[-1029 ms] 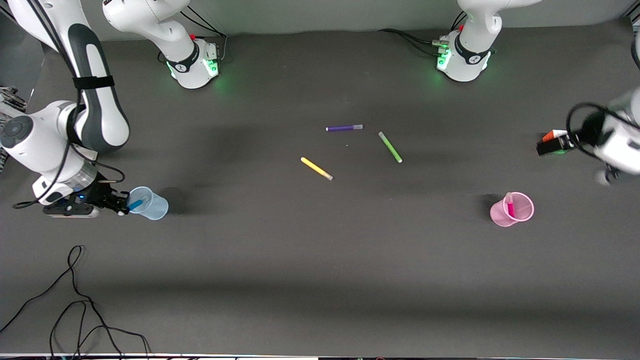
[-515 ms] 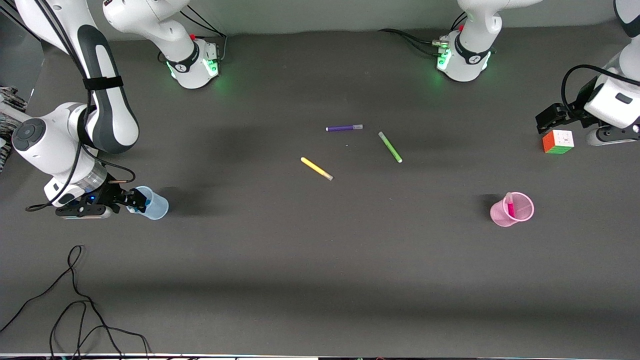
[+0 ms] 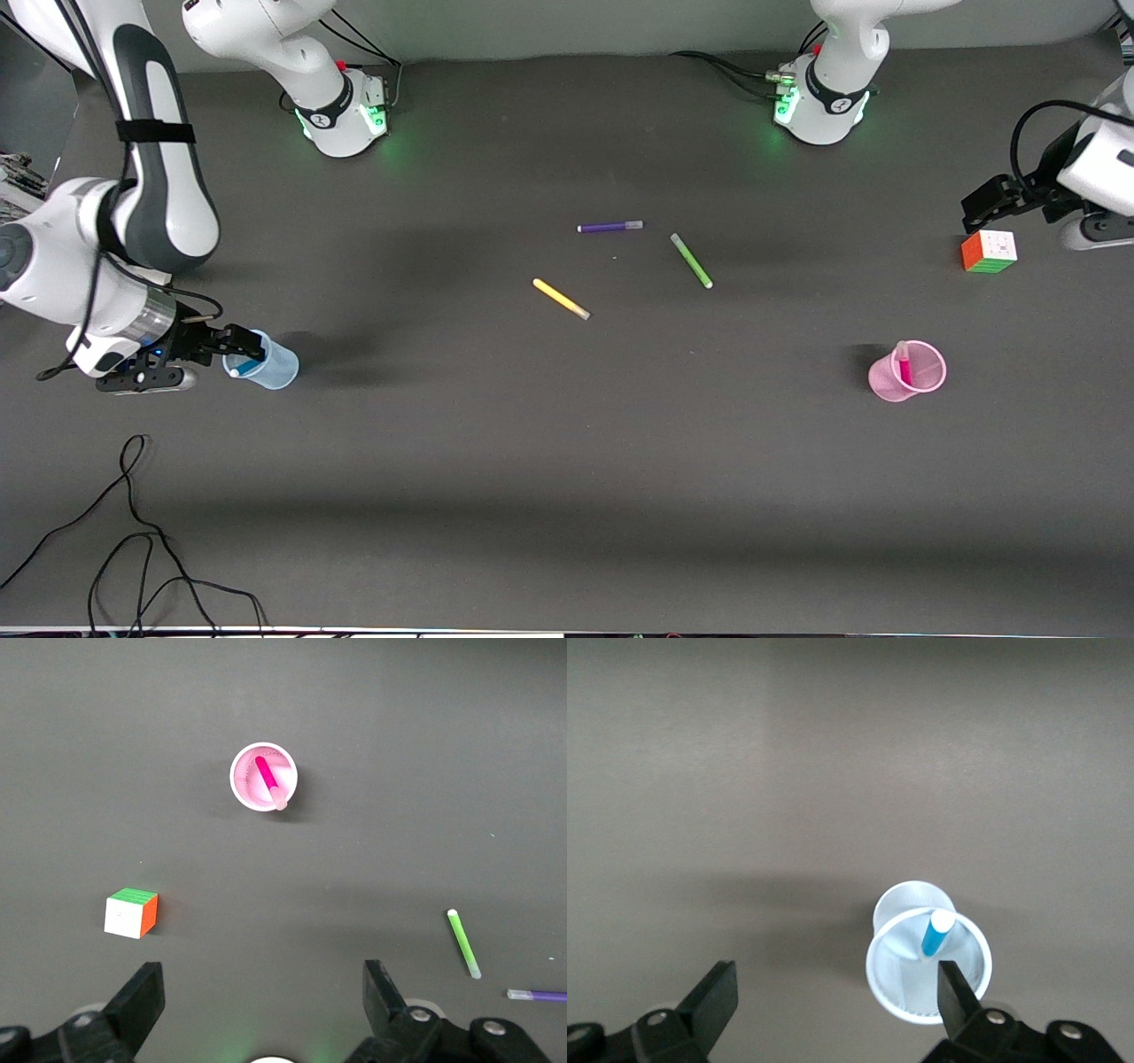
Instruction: Place pink and blue markers in matching cups
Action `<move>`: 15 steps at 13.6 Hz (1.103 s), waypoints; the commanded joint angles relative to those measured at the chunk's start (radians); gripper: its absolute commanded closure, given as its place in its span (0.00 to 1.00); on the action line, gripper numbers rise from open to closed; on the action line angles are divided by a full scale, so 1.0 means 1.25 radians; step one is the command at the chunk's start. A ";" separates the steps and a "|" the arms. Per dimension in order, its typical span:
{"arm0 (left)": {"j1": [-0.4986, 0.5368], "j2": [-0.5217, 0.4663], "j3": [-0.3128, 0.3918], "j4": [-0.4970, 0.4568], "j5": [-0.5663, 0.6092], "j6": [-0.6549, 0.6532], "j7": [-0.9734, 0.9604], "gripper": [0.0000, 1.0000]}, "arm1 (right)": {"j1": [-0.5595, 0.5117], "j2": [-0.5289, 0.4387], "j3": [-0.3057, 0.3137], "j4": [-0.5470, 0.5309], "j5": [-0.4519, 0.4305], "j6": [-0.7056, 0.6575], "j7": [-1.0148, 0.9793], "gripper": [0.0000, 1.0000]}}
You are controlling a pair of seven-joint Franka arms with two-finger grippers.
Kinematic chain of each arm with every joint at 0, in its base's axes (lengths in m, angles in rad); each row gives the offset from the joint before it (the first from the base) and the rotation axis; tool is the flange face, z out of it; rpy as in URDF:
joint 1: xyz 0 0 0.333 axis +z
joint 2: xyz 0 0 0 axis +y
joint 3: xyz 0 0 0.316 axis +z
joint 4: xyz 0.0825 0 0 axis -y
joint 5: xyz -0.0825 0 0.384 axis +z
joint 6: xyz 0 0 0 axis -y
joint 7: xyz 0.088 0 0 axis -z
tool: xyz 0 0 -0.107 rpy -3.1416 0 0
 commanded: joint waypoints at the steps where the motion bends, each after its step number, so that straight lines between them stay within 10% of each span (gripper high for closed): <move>1: 0.000 -0.002 0.005 0.037 -0.011 -0.031 0.019 0.01 | -0.002 0.014 -0.002 0.049 -0.002 -0.072 0.001 0.00; 13: 0.004 -0.002 0.026 0.033 -0.011 -0.028 0.052 0.01 | 0.046 -0.015 -0.007 0.277 -0.018 -0.248 0.025 0.00; 15: 0.002 -0.002 0.025 0.036 -0.011 -0.030 0.052 0.01 | 0.098 -0.044 -0.024 0.320 -0.110 -0.324 0.135 0.00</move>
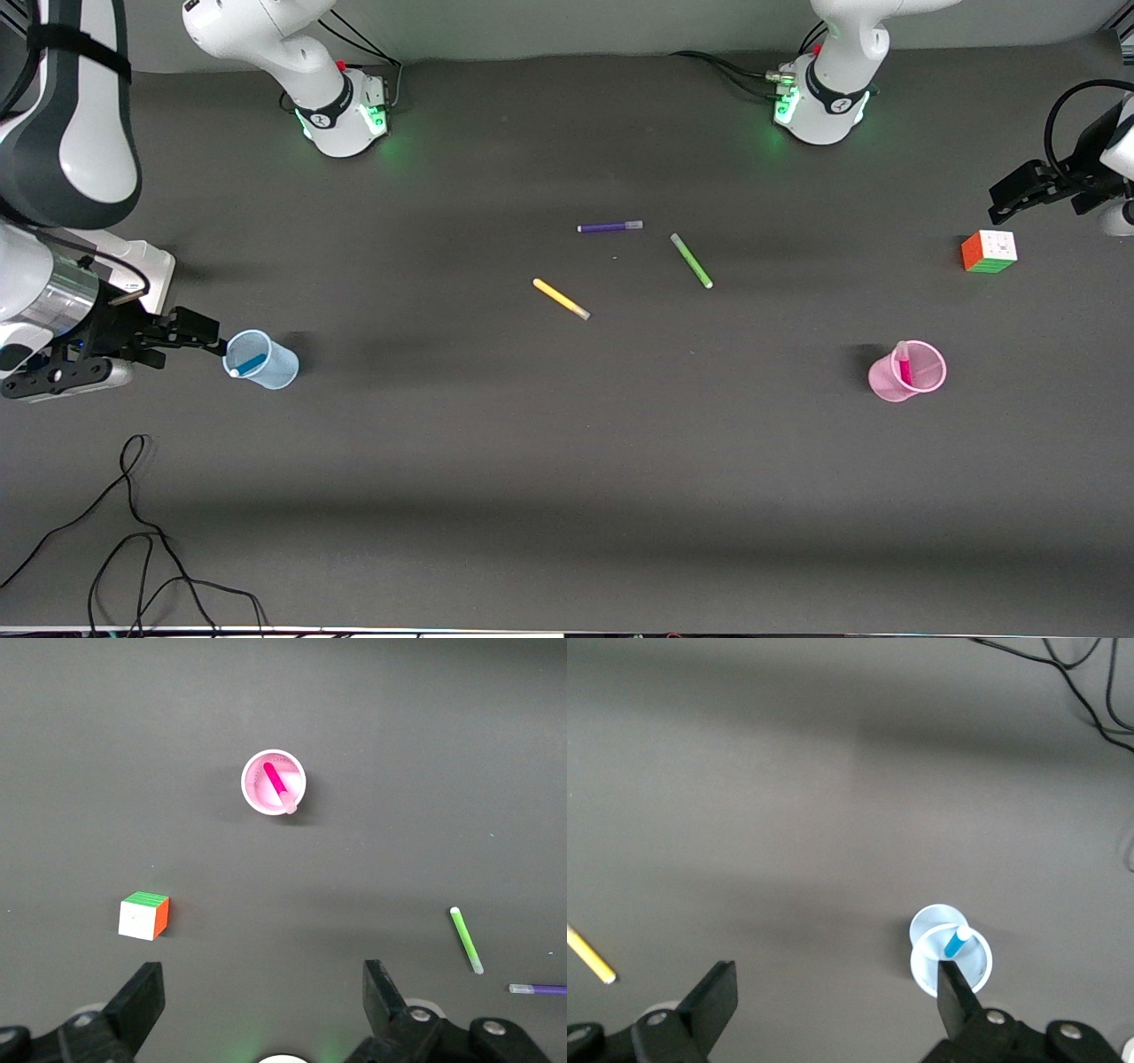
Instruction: Place pink and blue markers in matching cups
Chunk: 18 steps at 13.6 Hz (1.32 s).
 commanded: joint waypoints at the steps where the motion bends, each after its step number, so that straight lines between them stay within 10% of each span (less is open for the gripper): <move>1: 0.000 -0.002 -0.002 0.012 -0.010 -0.021 0.012 0.01 | 0.054 -0.040 -0.016 0.066 -0.102 -0.121 0.167 0.00; 5: -0.005 -0.004 -0.004 0.017 -0.011 -0.036 0.007 0.01 | -0.019 -0.103 0.038 0.068 -0.104 -0.193 0.183 0.00; 9: -0.009 0.002 -0.011 0.014 -0.013 -0.039 0.005 0.01 | -0.264 -0.127 0.299 0.047 -0.109 -0.220 0.184 0.00; 18: -0.010 0.007 -0.011 0.014 -0.013 -0.054 0.006 0.01 | -0.308 -0.233 0.375 -0.055 -0.149 -0.224 0.187 0.00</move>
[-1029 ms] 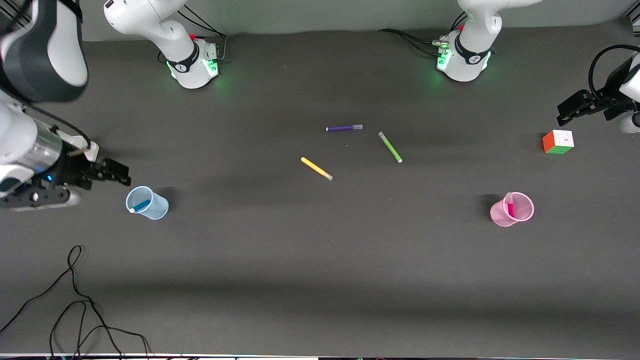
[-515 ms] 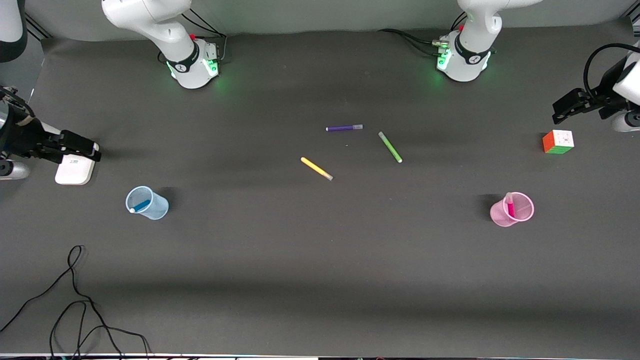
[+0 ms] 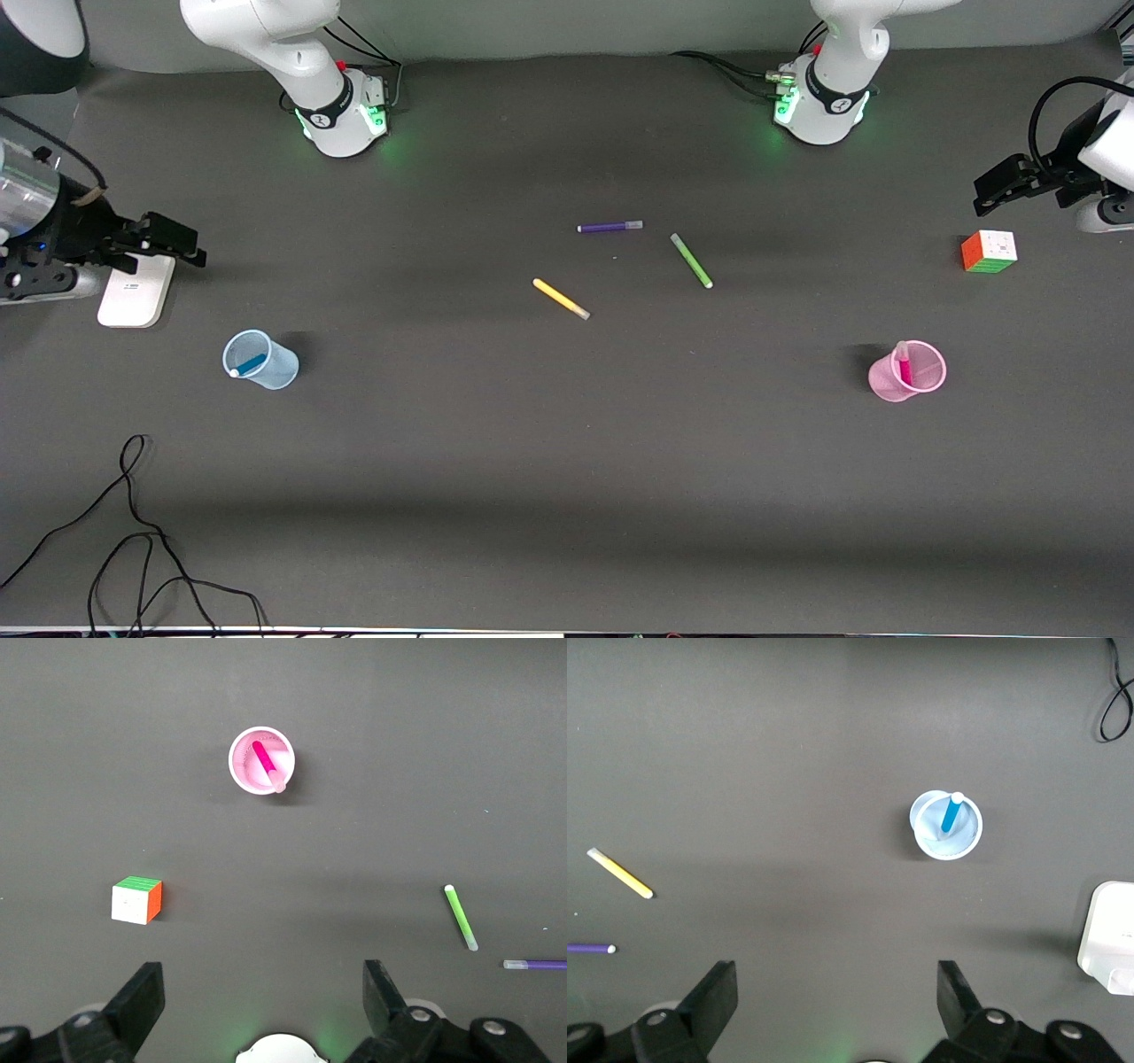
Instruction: Place pink and blue markers in matching cups
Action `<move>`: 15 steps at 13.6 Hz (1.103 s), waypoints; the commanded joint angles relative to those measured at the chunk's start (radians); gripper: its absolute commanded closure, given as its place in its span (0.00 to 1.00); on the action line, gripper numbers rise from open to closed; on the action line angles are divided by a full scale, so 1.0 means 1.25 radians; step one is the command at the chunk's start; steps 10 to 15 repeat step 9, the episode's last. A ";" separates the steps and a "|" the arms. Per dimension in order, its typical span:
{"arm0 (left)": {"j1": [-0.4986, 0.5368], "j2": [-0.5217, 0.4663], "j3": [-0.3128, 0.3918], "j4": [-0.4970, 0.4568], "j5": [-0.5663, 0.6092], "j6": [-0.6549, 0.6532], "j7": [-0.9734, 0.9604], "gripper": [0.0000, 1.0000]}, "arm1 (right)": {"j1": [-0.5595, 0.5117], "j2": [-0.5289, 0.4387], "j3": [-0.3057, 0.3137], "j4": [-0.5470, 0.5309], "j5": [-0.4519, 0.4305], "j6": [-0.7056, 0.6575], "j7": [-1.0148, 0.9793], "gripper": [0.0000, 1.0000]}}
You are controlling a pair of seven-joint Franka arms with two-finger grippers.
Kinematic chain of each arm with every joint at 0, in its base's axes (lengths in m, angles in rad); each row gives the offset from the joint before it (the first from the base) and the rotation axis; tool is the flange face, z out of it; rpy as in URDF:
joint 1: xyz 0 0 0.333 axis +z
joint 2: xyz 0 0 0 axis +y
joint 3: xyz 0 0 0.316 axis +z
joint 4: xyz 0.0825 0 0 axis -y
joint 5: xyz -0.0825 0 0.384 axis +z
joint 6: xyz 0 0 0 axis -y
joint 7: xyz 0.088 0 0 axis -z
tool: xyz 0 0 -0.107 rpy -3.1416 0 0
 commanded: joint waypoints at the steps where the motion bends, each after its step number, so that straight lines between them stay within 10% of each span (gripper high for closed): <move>1: -0.007 0.005 0.003 0.011 -0.004 -0.016 0.006 0.01 | -0.008 -0.059 0.014 -0.045 -0.022 0.001 0.023 0.00; 15: -0.006 0.013 0.003 0.013 -0.004 -0.027 0.014 0.01 | -0.002 -0.046 0.015 -0.031 -0.017 -0.011 0.029 0.00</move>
